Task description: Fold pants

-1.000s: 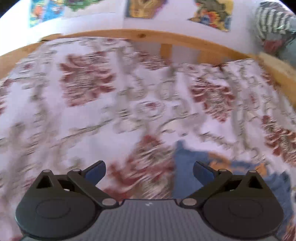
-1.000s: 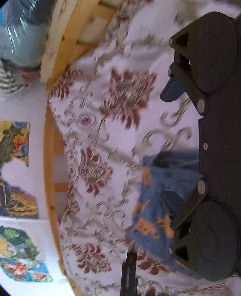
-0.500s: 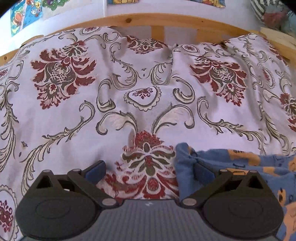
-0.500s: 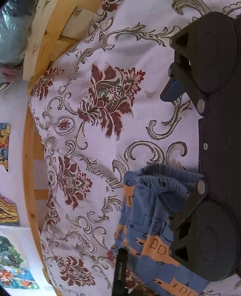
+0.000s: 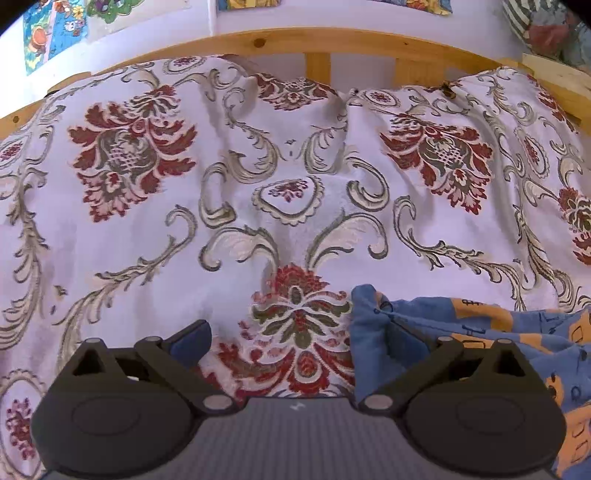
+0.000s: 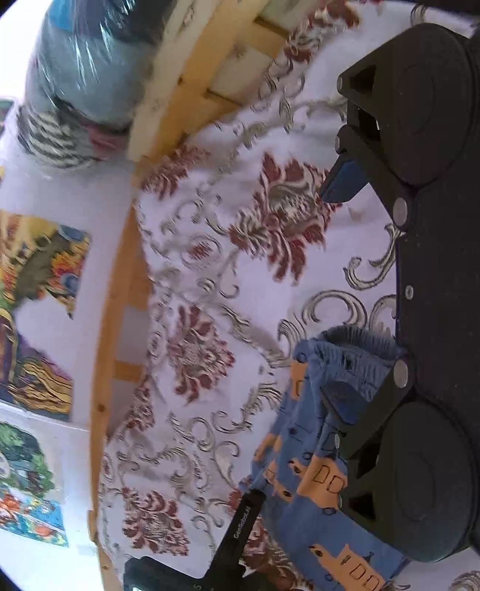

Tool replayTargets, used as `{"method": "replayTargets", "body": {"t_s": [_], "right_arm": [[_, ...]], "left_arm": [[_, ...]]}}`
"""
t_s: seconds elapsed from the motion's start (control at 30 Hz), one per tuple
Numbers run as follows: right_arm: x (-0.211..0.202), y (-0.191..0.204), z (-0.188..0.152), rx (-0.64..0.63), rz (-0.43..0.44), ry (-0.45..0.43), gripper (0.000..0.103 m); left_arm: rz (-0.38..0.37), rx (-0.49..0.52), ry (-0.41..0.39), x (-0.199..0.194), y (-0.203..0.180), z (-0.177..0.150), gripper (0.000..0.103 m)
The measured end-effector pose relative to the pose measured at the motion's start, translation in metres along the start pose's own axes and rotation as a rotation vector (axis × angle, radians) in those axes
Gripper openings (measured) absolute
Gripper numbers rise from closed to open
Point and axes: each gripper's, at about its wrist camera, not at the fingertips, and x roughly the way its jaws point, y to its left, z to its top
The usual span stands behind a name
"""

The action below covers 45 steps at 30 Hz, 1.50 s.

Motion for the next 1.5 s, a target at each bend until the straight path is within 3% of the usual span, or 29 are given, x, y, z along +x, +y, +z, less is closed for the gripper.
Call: {"method": "replayTargets", "body": {"t_s": [0.17,0.33,0.43,0.53,0.6,0.73,0.9,1.03,1.13,1.23,1.37,1.5], "right_arm": [[-0.010,-0.010,0.001,0.080,0.003,-0.043,0.102],[-0.011,-0.009,0.001,0.094,0.022,-0.033,0.102],[-0.016,-0.006,-0.001,0.100,0.058,-0.026,0.102],[-0.017,0.002,-0.004,0.077,0.103,0.020,0.102],[-0.013,0.010,-0.010,0.046,0.096,0.096,0.102],[-0.002,0.018,-0.025,-0.012,0.083,0.253,0.102],[-0.018,0.008,-0.024,0.047,0.097,0.200,0.102],[-0.022,-0.007,-0.017,0.132,0.139,0.180,0.102],[-0.015,-0.026,-0.012,0.234,0.215,0.190,0.102],[-0.003,-0.045,-0.010,0.293,0.344,0.197,0.102],[0.026,-0.067,-0.013,0.452,0.557,0.221,0.102],[0.048,-0.072,-0.013,0.461,0.638,0.244,0.102]], "left_arm": [[0.042,-0.044,0.043,-0.020,0.017,0.002,0.103],[-0.006,-0.144,0.087,-0.049,0.043,-0.007,0.103],[-0.040,-0.153,0.104,-0.065,0.046,-0.016,0.103],[-0.071,-0.126,0.121,-0.080,0.036,-0.030,0.103],[-0.084,-0.092,0.143,-0.084,0.026,-0.042,0.103],[-0.041,-0.001,0.174,-0.085,0.008,-0.072,0.103],[0.028,0.057,0.164,-0.102,0.006,-0.076,0.103],[0.022,0.051,0.224,-0.110,0.020,-0.074,0.103],[0.042,0.105,0.291,-0.110,0.027,-0.069,0.103],[-0.012,0.185,0.287,-0.109,0.030,-0.057,0.103],[-0.195,0.151,0.209,-0.102,0.032,-0.036,0.103],[-0.346,0.119,0.142,-0.080,0.030,-0.032,0.103]]}}
